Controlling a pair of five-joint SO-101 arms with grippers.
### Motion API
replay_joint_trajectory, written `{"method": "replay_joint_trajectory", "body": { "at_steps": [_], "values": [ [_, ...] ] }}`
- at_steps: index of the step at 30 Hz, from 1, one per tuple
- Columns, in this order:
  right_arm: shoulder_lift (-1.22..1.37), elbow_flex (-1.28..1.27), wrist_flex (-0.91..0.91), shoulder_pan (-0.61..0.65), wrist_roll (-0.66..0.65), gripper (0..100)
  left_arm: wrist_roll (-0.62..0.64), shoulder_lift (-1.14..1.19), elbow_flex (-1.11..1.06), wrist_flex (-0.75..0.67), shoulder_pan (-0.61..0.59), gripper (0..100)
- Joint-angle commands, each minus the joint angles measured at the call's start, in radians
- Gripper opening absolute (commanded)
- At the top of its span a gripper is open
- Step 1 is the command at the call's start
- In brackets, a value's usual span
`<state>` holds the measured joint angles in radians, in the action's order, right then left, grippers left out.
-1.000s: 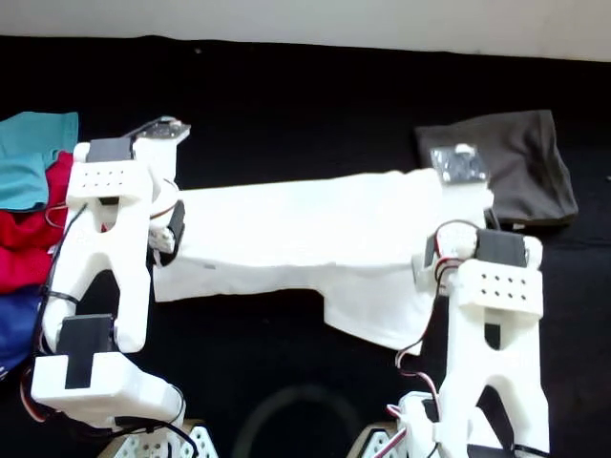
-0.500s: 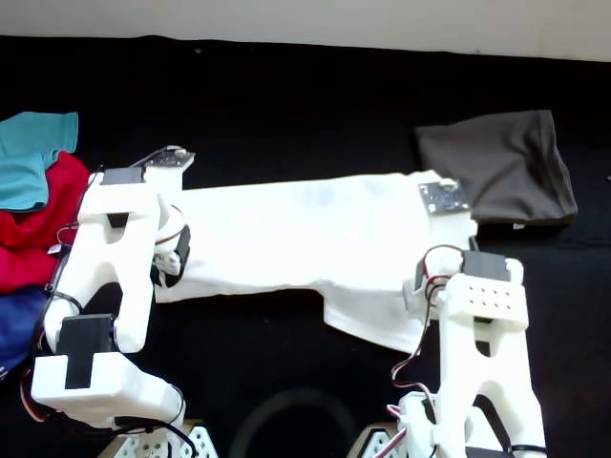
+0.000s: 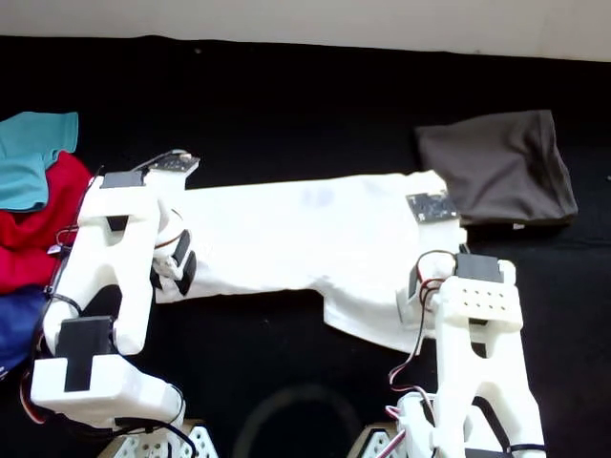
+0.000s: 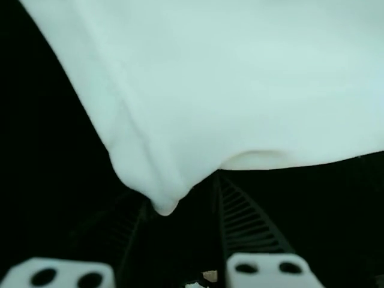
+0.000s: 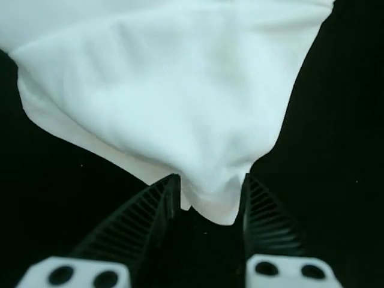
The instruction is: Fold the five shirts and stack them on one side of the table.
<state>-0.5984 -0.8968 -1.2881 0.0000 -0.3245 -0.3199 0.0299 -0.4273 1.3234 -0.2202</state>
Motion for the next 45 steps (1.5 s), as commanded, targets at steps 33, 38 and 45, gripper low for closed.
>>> {"method": "replay_joint_trajectory", "body": {
  "at_steps": [33, 38, 45],
  "values": [
    [0.955, 0.952, 0.335, 0.119, 0.063, 0.7, 0.149, 0.671, 0.811, -0.100, -0.015, 1],
    [1.155, 1.141, 0.331, 0.090, 0.063, 0.7, 0.147, 0.789, 0.987, -0.021, -0.113, 1],
    [1.264, 1.302, 0.329, 0.119, 0.063, 0.7, 0.146, 0.967, 1.302, 0.133, -0.171, 1]
  ]
}}
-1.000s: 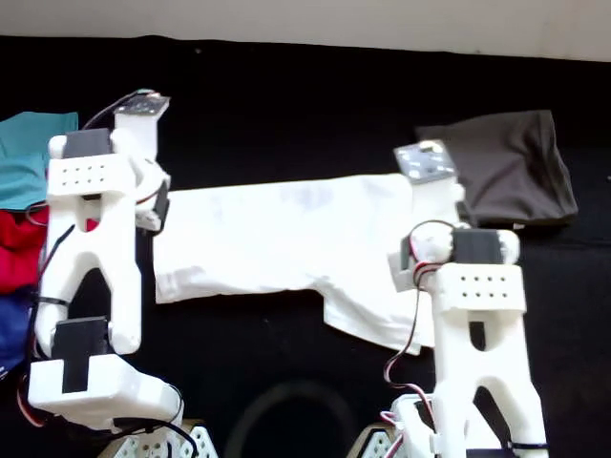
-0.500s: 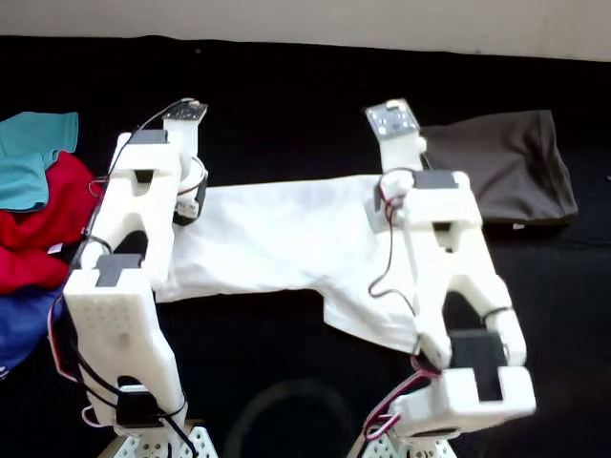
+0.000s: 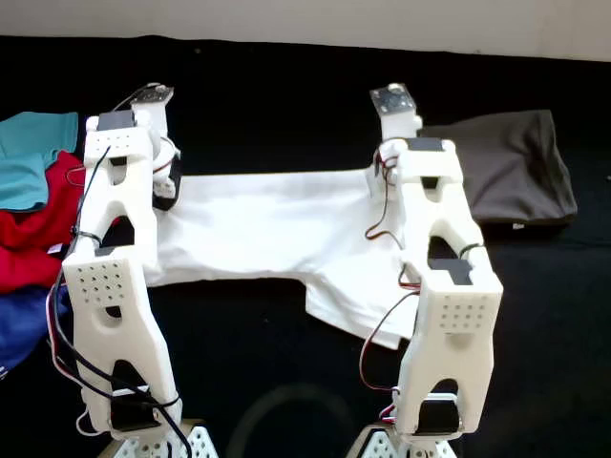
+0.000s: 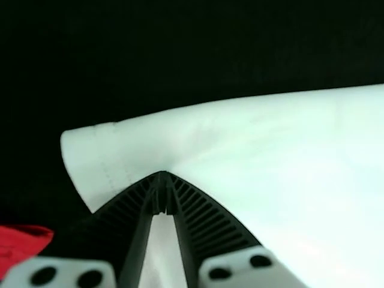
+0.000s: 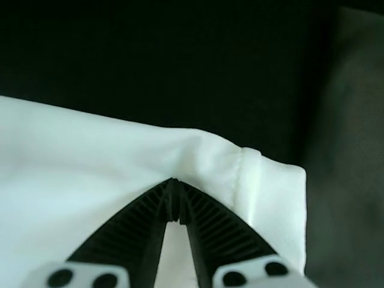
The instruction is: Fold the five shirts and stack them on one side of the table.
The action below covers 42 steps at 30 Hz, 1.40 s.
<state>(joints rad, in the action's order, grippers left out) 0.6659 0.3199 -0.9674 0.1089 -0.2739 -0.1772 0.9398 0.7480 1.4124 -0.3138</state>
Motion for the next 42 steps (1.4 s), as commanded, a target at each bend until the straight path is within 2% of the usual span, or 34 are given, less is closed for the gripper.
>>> {"method": "replay_joint_trajectory", "body": {
  "at_steps": [1, 10, 14, 17, 22, 28, 37, 42],
  "values": [
    [-0.001, 0.091, 0.008, 0.015, 0.012, 0.7, 0.003, 0.077, 0.174, 0.071, -0.082, 1],
    [-0.093, 0.208, -0.274, 0.015, 0.012, 0.7, 0.005, 0.133, 0.544, 0.338, -0.050, 1],
    [-0.193, 0.208, -0.323, 0.018, 0.012, 0.7, 0.008, 0.127, 0.610, 0.358, -0.042, 1],
    [-0.274, 0.206, -0.374, 0.028, 0.012, 0.7, 0.008, 0.081, 0.565, 0.362, -0.047, 1],
    [-0.354, 0.206, -0.450, 0.050, 0.012, 0.7, 0.008, -0.128, 0.306, 0.362, -0.042, 1],
    [-0.404, 0.206, -0.506, 0.079, 0.012, 0.7, -0.003, -0.447, -0.163, 0.342, -0.041, 1],
    [-0.568, 0.206, -0.664, 0.176, 0.012, 0.7, 0.000, -0.714, -0.883, -0.115, -0.041, 1],
    [-0.627, 0.205, -0.745, 0.213, 0.012, 0.7, 0.005, -0.845, -1.125, -0.272, -0.053, 1]
  ]
}}
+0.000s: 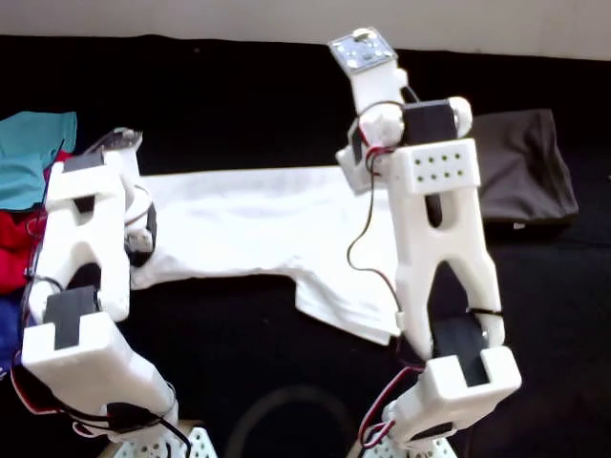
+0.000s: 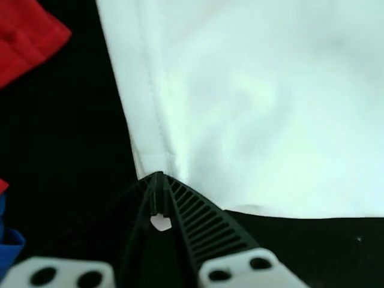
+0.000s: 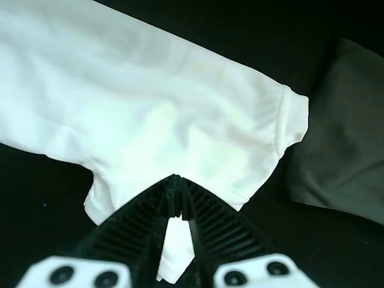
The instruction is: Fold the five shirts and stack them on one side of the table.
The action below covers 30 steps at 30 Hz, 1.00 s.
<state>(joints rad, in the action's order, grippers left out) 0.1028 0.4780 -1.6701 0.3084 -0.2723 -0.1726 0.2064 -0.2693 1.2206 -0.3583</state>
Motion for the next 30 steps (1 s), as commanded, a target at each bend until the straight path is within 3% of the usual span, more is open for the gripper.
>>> {"method": "replay_joint_trajectory", "body": {
  "at_steps": [1, 6, 10, 16, 21, 30],
  "values": [
    [-0.062, 0.047, -0.062, 0.013, 0.011, 0.7, 0.000, -0.140, -0.147, -0.107, -0.012, 1],
    [-0.076, 0.001, -0.090, 0.019, 0.011, 0.7, -0.005, -0.240, -0.308, -0.253, -0.035, 1],
    [-0.148, -0.166, -0.082, 0.114, 0.011, 0.7, -0.005, -0.255, -0.358, -0.351, -0.071, 1],
    [-0.352, -0.659, 0.232, 0.216, 0.008, 0.7, 0.000, -0.254, -0.378, -0.393, -0.076, 1],
    [-0.371, -1.075, 0.498, 0.249, 0.005, 1.3, 0.000, -0.213, -0.409, -0.442, -0.076, 1],
    [-0.211, -1.155, 0.691, 0.206, 0.005, 1.3, 0.000, -0.163, -0.371, -0.451, -0.061, 1]
  ]
}}
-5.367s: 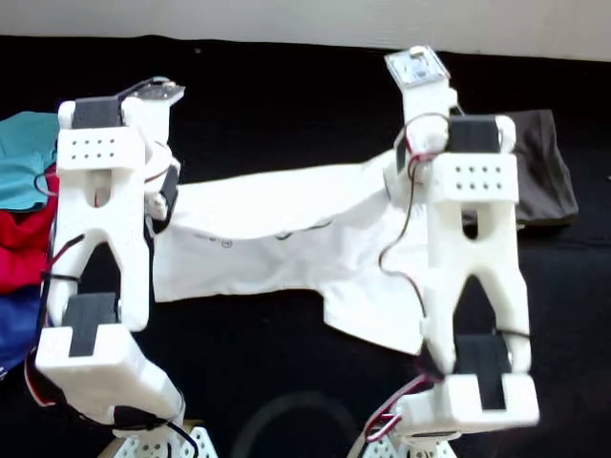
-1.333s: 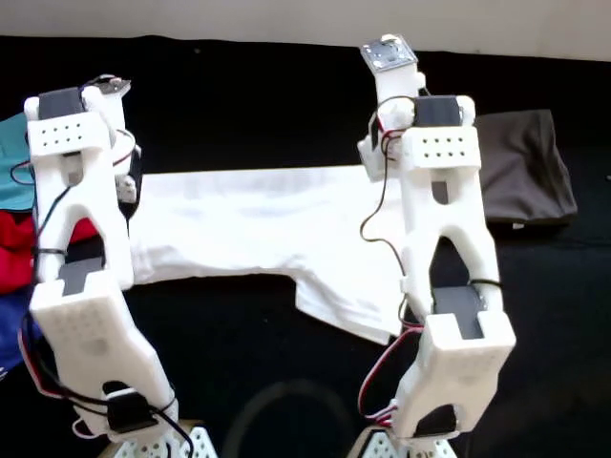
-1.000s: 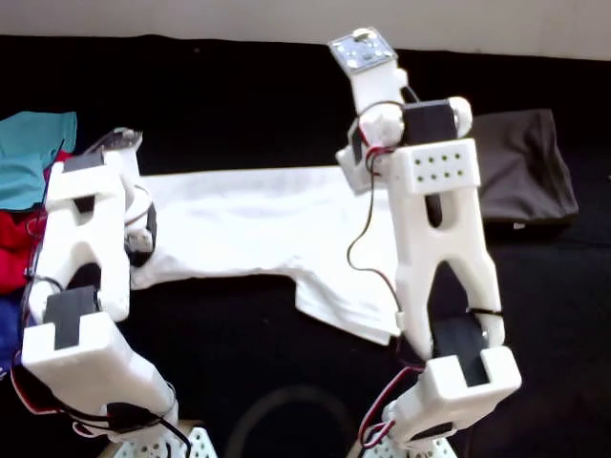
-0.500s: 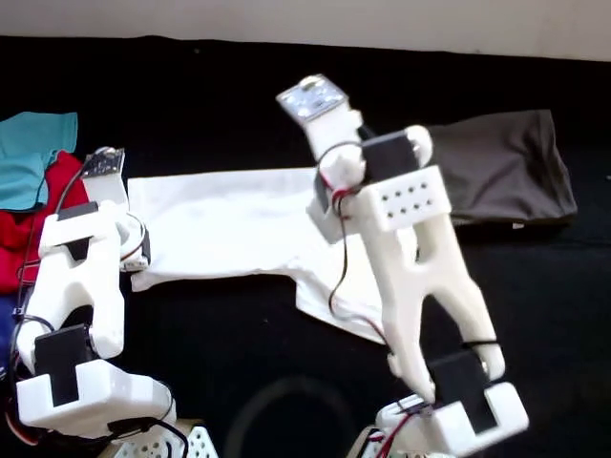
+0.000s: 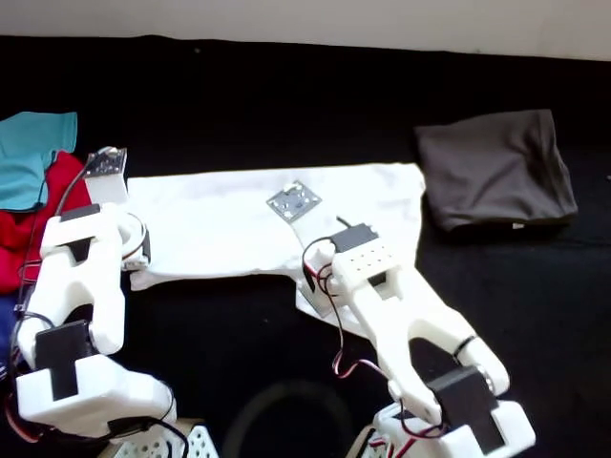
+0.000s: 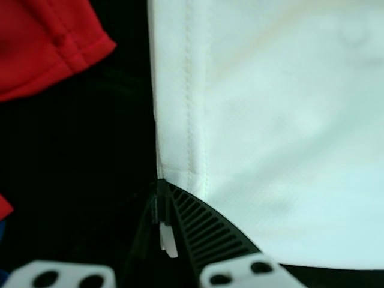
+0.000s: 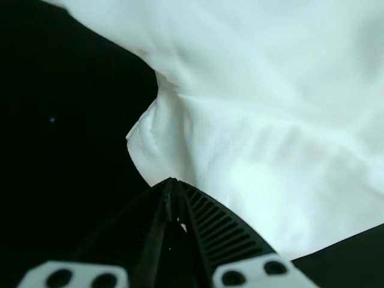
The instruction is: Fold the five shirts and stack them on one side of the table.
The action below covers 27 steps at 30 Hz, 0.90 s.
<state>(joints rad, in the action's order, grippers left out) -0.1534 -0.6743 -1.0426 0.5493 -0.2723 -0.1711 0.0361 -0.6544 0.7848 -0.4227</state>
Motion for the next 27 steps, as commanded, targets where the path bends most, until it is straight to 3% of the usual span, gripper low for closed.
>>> {"method": "replay_joint_trajectory", "body": {
  "at_steps": [1, 7, 13, 16, 20, 27],
  "values": [
    [0.068, -0.002, 0.096, -0.059, 0.005, 1.3, -0.002, 0.007, 0.015, -0.015, 0.004, 1],
    [0.102, 0.090, 0.130, -0.182, 0.005, 1.3, -0.002, 0.007, 0.015, -0.015, 0.004, 1],
    [0.104, 0.209, 0.024, -0.188, 0.006, 1.3, -0.002, 0.007, 0.015, -0.015, 0.004, 1],
    [0.104, 0.220, -0.065, -0.139, 0.005, 2.5, -0.002, 0.007, 0.016, -0.015, 0.004, 1],
    [0.102, 0.237, -0.180, -0.038, 0.003, 12.7, -0.002, 0.007, 0.016, -0.015, 0.004, 1],
    [0.108, 0.326, -0.268, 0.084, 0.000, 13.3, -0.002, 0.007, 0.016, -0.015, 0.004, 1]
  ]
}}
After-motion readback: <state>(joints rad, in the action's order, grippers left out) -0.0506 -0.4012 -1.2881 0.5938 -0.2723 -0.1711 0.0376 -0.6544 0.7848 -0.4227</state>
